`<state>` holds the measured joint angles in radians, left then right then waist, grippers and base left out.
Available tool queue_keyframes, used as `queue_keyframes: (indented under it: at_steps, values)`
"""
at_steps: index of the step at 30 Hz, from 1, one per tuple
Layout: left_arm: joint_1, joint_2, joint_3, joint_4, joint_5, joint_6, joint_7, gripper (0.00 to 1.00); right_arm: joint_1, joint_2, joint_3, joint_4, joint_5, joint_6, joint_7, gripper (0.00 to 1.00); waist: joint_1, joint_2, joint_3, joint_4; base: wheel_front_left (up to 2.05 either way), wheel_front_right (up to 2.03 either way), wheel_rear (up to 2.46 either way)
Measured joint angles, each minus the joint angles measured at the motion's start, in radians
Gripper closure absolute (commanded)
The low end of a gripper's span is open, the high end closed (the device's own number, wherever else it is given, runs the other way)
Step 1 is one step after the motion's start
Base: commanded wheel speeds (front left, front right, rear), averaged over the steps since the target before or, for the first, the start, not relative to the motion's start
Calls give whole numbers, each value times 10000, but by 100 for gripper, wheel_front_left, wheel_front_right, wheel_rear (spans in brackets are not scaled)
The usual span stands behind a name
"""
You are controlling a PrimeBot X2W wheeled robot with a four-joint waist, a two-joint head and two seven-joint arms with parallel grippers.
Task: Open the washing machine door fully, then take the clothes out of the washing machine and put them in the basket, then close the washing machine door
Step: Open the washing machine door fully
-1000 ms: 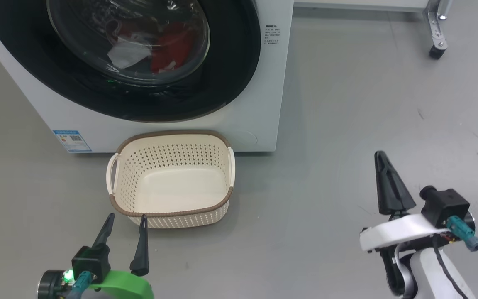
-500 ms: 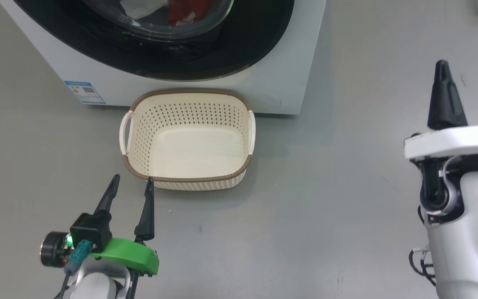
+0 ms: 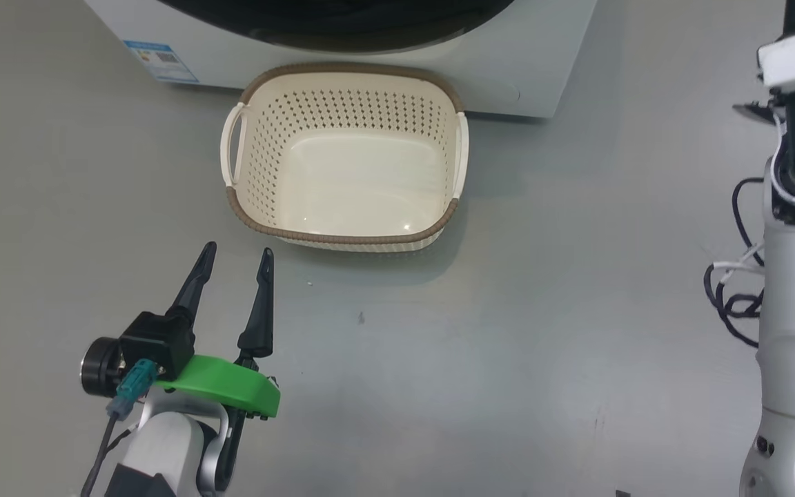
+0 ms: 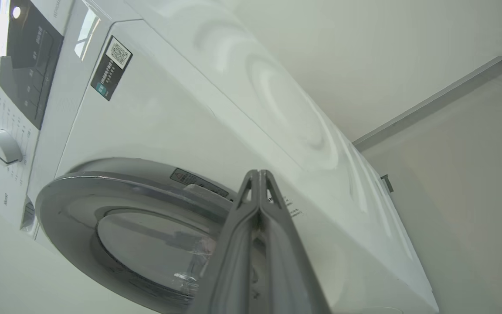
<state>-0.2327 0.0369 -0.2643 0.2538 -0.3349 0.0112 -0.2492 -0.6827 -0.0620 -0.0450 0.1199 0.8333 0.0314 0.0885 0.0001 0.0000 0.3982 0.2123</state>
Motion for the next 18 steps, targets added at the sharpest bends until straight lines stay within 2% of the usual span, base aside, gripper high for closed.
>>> queue_keyframes:
  at_steps: [12,18]
  values:
    - [-420,-44,-265,19,-263,-75,0,0,-2206,-48,-86,777,1645,-453,1578,100,1,0,1034,705,0,0,0]
    - [-601,-54,-370,31,-495,-75,0,0,-3114,-54,-69,1216,2117,-790,2048,100,1,0,1380,1005,0,0,0]
